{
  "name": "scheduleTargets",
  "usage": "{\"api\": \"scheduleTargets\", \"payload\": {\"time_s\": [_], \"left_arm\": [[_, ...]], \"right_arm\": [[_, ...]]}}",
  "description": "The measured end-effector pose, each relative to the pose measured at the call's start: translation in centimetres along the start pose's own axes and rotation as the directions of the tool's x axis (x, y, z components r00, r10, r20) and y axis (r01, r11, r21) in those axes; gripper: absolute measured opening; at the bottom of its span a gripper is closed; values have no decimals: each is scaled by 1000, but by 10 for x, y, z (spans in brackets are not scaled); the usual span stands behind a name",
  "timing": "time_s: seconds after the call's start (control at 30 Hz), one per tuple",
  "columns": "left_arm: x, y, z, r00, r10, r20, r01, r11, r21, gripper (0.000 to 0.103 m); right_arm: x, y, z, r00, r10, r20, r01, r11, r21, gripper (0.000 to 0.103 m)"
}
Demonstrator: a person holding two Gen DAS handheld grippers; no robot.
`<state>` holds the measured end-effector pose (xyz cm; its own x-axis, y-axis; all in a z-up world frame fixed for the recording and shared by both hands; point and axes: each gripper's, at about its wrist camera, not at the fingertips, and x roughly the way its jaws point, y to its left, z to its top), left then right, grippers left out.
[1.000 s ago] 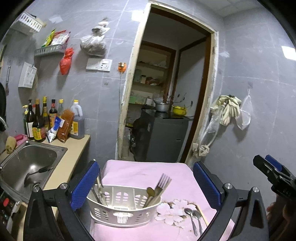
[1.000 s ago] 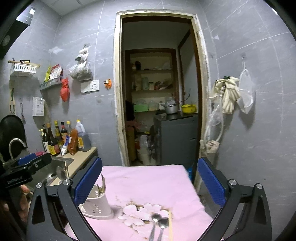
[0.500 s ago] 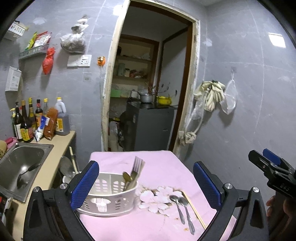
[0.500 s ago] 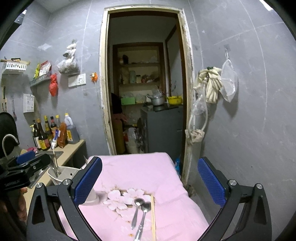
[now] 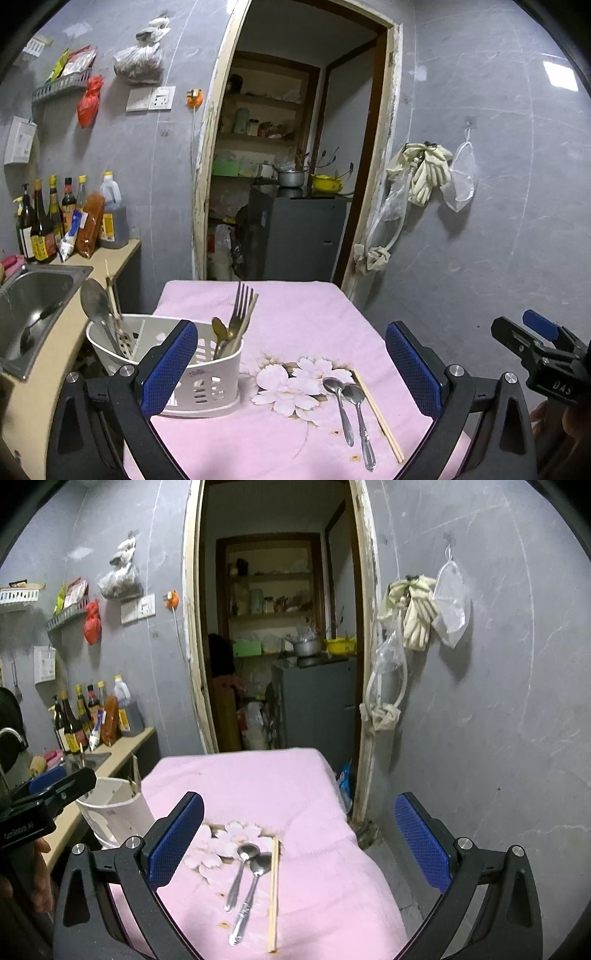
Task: Organize utensils
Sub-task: 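Open both tools and lift them back over the remaining utensils, then grasp a silver spoon with the left tool while the right tool grasps a wooden chopstick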
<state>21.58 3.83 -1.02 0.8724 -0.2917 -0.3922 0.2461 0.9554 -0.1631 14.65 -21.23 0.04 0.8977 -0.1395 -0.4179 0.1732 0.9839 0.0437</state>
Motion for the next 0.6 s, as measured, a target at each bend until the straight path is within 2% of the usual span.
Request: {"api": "scheduleTargets", "payload": {"time_s": [0.27,0.5,0.53,0.6], "left_arm": [[46,-15,-25,994,55,-90,-57,998,-26,102],[97,-25,-68,981,56,-185,-68,996,-60,102],[103,-26,-72,979,57,-194,-70,996,-60,102],[115,-30,-82,977,51,-207,-63,997,-54,99]], "right_arm": [[57,-32,-19,991,80,-103,-80,997,5,101],[127,-59,-53,968,167,-188,-166,986,22,101],[136,-60,-56,964,180,-196,-178,984,30,99],[155,-61,-66,951,218,-217,-215,976,37,88]]}}
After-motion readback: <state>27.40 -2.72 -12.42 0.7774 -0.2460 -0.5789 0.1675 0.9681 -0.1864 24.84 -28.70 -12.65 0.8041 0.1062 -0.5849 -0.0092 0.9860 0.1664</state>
